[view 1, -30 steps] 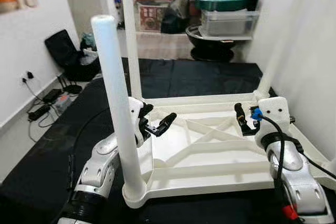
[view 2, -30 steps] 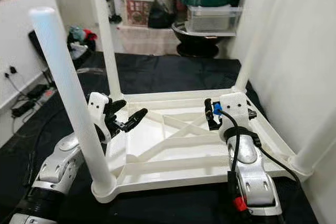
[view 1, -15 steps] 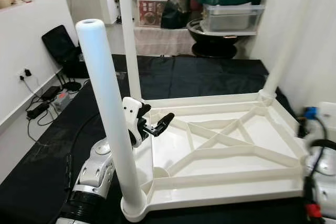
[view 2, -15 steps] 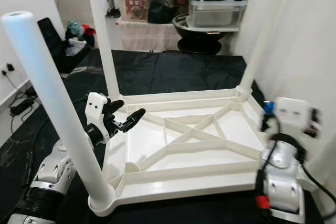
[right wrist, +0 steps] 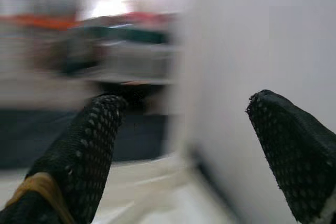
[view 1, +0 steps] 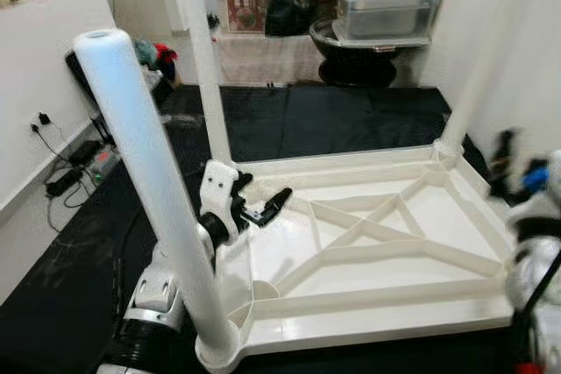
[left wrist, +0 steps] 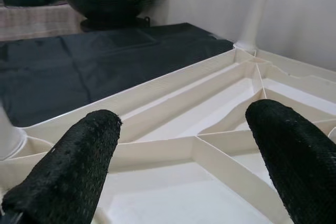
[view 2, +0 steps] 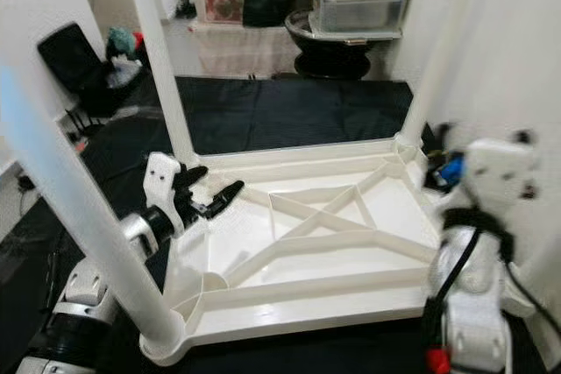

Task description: Building children table

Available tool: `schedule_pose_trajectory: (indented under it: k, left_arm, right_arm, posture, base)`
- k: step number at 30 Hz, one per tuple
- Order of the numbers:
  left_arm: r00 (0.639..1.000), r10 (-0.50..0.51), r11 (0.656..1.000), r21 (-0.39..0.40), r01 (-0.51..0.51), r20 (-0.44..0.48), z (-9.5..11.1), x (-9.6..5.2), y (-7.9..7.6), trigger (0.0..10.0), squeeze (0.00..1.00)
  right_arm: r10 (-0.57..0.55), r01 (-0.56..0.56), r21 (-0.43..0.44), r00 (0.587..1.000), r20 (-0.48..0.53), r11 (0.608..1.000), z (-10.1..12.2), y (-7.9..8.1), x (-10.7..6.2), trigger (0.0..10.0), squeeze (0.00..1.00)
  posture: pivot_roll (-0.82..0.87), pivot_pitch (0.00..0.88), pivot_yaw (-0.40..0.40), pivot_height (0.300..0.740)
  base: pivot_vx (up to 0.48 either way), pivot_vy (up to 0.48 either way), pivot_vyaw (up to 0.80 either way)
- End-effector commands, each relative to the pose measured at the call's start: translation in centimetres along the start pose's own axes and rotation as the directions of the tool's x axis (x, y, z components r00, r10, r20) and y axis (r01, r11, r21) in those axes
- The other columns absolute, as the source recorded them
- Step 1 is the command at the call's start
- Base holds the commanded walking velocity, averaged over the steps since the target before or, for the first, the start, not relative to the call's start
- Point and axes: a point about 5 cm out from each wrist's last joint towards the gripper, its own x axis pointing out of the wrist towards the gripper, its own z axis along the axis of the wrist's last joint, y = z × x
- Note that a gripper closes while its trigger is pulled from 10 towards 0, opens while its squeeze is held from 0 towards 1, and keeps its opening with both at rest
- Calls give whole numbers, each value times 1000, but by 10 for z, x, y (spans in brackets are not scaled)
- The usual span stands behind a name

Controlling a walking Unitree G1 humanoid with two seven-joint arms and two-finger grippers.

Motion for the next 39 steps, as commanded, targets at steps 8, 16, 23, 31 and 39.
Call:
schedule_pose_trajectory:
  k: [8,16,23,31,39]
  left_arm:
    - [1000,-6,1000,-5,6,-22,-6,-2,-2,10000,0]
    - [1000,-14,1000,-4,14,-20,-6,2,-2,10000,0]
    - [1000,-3,1000,0,3,-21,-5,0,1,10000,0]
    - [1000,-3,1000,0,3,-18,-5,2,1,10000,0]
    - [1000,-10,1000,3,10,-19,-5,2,1,10000,0]
  right_arm:
    - [177,-228,-148,939,-295,962,-46,-39,-54,10000,0]
    - [242,-432,-194,762,-601,881,-82,-63,-84,10000,0]
    - [317,-493,-85,672,-669,866,-88,-71,-95,10000,0]
    - [285,-548,-88,558,-779,832,-97,-114,-109,10000,0]
    - [393,-345,189,774,-497,919,-58,-124,-81,10000,0]
  posture:
    - [-63,0,-19,740]
    - [-66,0,-17,740]
    - [-65,0,-19,740]
    - [-67,0,-17,740]
    - [-69,0,-11,740]
  base:
    - [0,0,0]
    - [0,0,0]
    - [0,0,0]
    - [0,0,0]
    - [0,0,0]
